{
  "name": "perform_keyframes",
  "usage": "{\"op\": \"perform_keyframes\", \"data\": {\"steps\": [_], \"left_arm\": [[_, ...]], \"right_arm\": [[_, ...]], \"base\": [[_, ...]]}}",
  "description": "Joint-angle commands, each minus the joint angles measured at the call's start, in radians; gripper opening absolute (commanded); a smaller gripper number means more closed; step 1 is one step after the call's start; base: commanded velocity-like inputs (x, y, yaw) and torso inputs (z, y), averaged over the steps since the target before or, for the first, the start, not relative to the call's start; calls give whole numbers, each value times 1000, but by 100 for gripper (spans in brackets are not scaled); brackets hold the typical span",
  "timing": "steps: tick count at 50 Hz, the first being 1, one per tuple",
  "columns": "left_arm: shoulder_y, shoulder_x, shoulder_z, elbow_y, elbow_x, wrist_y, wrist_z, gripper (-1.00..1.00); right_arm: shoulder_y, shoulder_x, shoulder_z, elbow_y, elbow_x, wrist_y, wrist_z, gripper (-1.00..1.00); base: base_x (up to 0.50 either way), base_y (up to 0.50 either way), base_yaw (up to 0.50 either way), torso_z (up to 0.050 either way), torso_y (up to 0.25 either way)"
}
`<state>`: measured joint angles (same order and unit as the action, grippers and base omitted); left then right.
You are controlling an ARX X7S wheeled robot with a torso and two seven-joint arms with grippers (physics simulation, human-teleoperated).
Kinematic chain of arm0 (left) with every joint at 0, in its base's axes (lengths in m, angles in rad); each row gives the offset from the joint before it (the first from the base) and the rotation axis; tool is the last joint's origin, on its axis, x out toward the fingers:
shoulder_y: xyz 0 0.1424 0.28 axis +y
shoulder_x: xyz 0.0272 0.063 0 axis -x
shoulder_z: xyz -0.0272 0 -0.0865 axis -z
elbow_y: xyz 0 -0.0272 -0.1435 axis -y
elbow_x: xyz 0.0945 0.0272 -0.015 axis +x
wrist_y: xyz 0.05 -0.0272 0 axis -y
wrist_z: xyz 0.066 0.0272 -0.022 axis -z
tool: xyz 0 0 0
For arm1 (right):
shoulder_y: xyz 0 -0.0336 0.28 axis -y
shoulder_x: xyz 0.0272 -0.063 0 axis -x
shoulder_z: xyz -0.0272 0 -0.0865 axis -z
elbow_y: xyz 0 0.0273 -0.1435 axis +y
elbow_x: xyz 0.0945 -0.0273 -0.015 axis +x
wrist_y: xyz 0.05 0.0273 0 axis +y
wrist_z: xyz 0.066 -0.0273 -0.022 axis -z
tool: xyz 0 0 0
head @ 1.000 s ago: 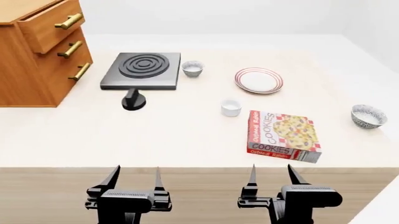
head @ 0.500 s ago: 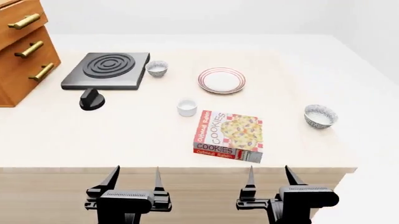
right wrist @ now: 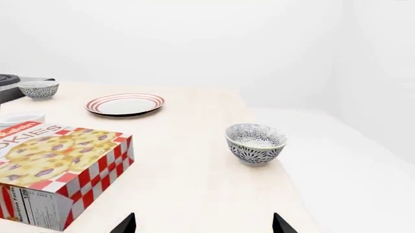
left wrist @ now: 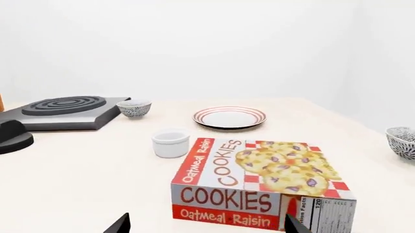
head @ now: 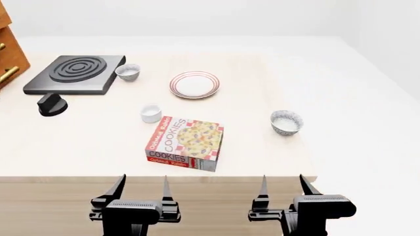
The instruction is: Pick the akita bowl next to the cookies box and place it on the plate.
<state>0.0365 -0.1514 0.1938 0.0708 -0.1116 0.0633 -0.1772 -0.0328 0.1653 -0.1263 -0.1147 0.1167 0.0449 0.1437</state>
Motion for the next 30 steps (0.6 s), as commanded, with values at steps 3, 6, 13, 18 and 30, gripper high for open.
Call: {"op": "perform_keyframes", "data": {"steps": [3, 6, 13, 18, 30], "left_arm": [[-9, 13, -18, -10, 21, -2, -2, 100], [-12, 13, -17, -12, 19, -7, -8, 100], [7, -8, -23, 121, 40, 37, -31, 100], [5, -36, -33, 337, -27, -51, -16, 100], [-3, -57, -54, 536, -34, 0, -32, 100]], "right_arm": [[11, -16, 7, 11, -3, 17, -11, 100], [14, -15, 2, 14, -5, 26, -6, 100], [-8, 7, 10, -127, -35, 62, 34, 100], [-1, 37, 28, -363, -55, 166, 62, 100], [18, 80, 16, -556, -170, 170, 114, 100]], "base": [[0, 0, 0, 0, 0], [0, 0, 0, 0, 0], [0, 0, 0, 0, 0], [0, 0, 0, 0, 0], [56, 0, 0, 0, 0]]}}
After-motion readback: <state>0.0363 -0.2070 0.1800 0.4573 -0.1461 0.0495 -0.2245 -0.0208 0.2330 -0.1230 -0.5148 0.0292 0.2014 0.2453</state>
